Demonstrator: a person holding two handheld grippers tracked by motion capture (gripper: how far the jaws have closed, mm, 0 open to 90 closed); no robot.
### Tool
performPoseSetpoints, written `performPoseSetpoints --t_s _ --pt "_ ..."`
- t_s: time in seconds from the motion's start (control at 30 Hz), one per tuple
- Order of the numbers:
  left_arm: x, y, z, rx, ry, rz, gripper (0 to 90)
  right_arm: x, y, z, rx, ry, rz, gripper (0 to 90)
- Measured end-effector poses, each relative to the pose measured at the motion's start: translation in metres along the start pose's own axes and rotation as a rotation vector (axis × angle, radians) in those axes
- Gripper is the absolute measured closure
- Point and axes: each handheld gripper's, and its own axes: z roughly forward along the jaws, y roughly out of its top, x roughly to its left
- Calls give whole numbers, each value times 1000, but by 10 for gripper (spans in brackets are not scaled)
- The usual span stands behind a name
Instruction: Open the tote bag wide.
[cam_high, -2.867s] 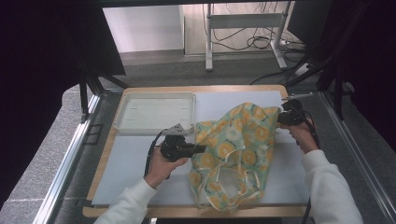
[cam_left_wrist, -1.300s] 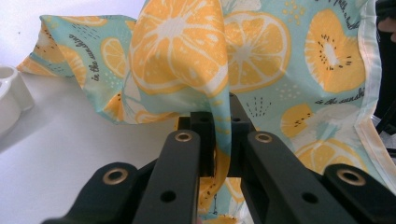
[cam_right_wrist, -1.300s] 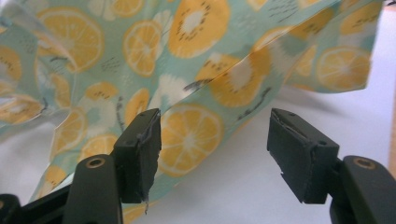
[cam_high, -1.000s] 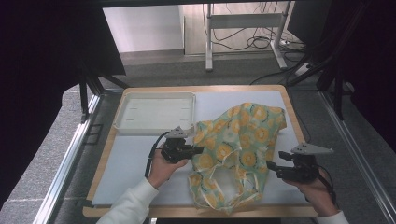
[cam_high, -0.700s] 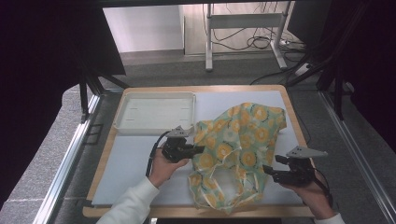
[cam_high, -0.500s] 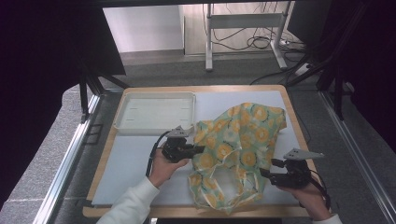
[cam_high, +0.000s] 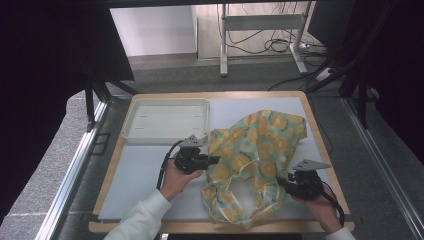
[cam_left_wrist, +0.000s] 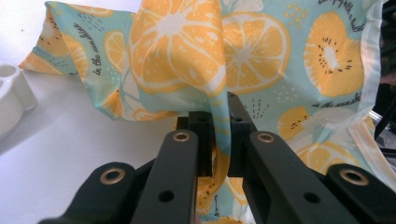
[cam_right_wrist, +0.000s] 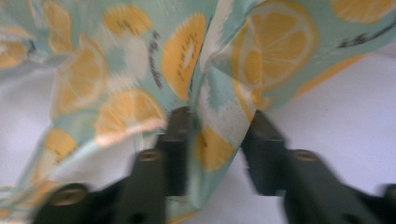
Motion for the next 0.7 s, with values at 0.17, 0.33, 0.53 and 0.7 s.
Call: performPoseSetpoints --t_s 0.17,0.33,0.53,0.7 --pt "1 0 -2 -7 4 -2 847 -7 -5 -27 -80 -8 45 806" --pt "0 -1 1 4 6 1 846 -13 -21 -47 -112 -5 86 858" --pt "-2 -3 8 23 4 6 843 -27 -38 -53 -103 20 131 873" --pt "-4 -6 16 50 0 12 841 -42 -46 -46 -62 11 167 877"
